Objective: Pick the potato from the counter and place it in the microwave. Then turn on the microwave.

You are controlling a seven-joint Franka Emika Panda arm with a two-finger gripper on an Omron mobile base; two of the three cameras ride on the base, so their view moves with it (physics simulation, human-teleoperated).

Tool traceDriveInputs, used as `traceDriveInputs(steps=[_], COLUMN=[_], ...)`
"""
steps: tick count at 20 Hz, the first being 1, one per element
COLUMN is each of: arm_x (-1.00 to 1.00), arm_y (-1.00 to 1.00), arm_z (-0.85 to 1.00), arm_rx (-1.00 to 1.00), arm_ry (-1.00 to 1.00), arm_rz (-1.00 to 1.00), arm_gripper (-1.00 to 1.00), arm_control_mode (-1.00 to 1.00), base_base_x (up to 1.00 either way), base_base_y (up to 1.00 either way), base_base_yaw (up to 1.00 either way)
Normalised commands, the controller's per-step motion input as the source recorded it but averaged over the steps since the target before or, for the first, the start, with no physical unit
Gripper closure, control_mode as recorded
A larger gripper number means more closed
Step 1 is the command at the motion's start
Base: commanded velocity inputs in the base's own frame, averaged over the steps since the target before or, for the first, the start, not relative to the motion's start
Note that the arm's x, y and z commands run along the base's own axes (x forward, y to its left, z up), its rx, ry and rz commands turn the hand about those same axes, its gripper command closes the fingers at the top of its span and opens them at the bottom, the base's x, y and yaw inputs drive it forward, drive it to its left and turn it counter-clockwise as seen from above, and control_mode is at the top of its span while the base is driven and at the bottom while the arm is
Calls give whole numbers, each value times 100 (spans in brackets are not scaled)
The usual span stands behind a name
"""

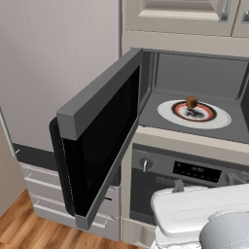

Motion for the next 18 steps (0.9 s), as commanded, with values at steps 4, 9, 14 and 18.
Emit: traceDriveInputs(steps=[4, 9, 14, 18], arm_x=[0, 0, 0, 0], arm_y=[34, 38, 36, 32], arm_z=[-11, -12, -10, -7], arm_rx=[-6, -6, -2, 0], arm_ry=[-4, -5, -5, -3], arm_rz=[0, 0, 0, 0], arm_gripper=[-100, -100, -100, -100], arm_control_mode=[-100, -100, -100, -100], base_base_x=[0, 0, 0, 0], base_base_y=[0, 0, 0, 0], base_base_yaw=[0, 0, 0, 0])
